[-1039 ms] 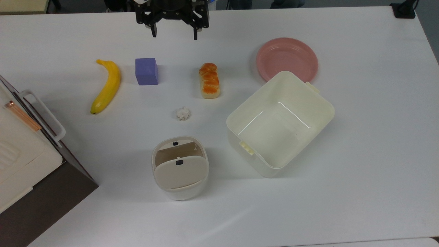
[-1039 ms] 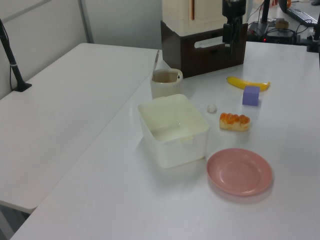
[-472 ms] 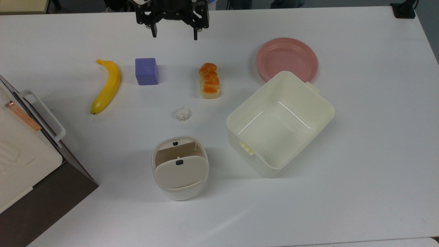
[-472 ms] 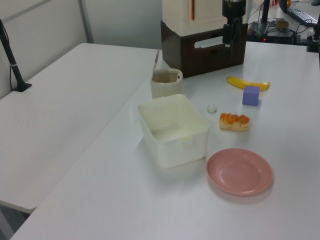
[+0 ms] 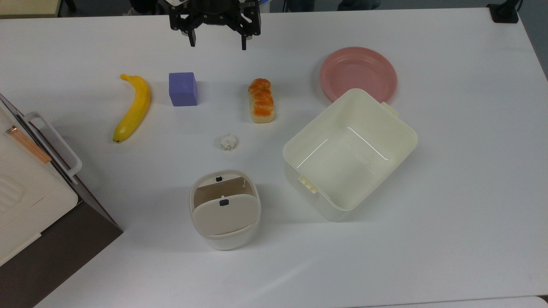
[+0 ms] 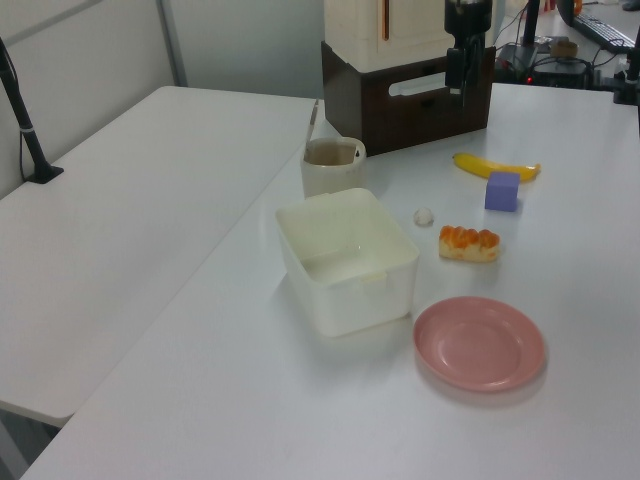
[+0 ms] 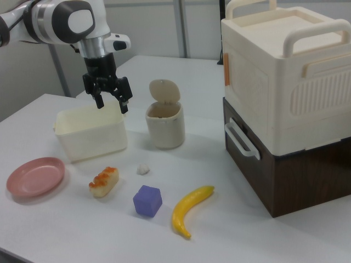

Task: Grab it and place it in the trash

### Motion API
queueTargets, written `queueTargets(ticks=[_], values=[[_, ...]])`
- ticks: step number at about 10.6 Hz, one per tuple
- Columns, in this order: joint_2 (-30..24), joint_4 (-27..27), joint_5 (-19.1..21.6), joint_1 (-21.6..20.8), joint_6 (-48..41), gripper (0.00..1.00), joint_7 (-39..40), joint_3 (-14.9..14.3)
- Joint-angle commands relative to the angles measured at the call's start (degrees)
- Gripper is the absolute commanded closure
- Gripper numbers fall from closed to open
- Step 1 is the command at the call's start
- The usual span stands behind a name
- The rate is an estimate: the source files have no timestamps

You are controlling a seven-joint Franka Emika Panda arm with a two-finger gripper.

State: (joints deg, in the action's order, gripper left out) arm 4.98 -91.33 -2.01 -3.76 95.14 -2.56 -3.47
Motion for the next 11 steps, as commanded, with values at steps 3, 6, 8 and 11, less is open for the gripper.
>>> queueTargets(ticks=[3, 6, 8, 11], values=[[-0.8, -1.3, 0.5, -0.4, 0.8, 0.00, -0.6, -0.6], [-0.6, -1.5, 1.0, -0.4, 2.4, 0.00, -0.8, -0.6], [0.5, -1.8, 1.1, -0.3, 2.6, 0.00, 0.5, -0.5], [4.2, -3.1, 1.0, 1.0, 9.5, 0.04, 4.6, -0.7]])
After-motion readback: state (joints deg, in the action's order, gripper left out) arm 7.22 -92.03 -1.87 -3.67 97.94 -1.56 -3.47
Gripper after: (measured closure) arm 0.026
